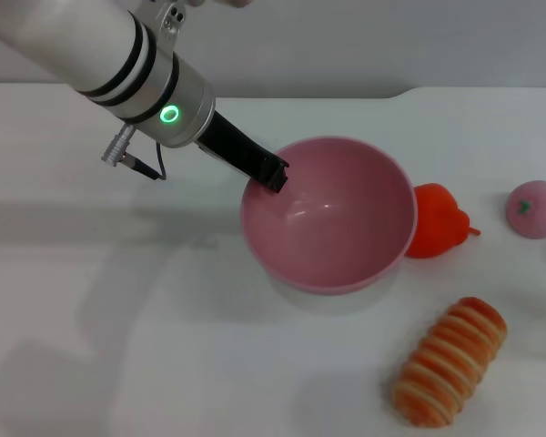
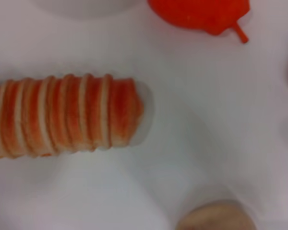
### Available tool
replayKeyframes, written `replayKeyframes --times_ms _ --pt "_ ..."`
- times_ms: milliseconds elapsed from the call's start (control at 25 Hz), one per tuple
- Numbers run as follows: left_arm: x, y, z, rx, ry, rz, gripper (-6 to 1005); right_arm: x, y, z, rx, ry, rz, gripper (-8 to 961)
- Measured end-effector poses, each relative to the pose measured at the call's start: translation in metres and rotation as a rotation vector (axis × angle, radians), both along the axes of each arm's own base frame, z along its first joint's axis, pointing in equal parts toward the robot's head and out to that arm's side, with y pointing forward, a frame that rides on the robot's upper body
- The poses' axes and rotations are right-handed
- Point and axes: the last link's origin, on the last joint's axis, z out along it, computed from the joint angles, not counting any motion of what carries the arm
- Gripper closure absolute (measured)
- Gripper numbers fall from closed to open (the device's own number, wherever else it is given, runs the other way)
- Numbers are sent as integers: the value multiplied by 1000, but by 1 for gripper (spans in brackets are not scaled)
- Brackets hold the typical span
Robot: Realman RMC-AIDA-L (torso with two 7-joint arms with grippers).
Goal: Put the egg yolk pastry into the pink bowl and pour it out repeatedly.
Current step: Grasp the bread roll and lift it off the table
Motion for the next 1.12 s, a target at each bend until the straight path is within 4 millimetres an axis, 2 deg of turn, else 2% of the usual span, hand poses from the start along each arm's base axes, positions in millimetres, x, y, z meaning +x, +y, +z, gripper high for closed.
replayKeyframes --times_ms 280,560,920,1120 --pt "-2 1 0 4 -1 4 965 11 4 -22 -49 -44 -14 289" --pt "-4 3 -1 8 2 2 965 13 8 -22 -47 -85 -3 289" --pt "-5 5 -1 17 -1 -7 964 11 9 -22 -49 -99 9 511" --pt "-7 3 0 3 12 -30 964 4 10 -24 -11 -85 -26 561"
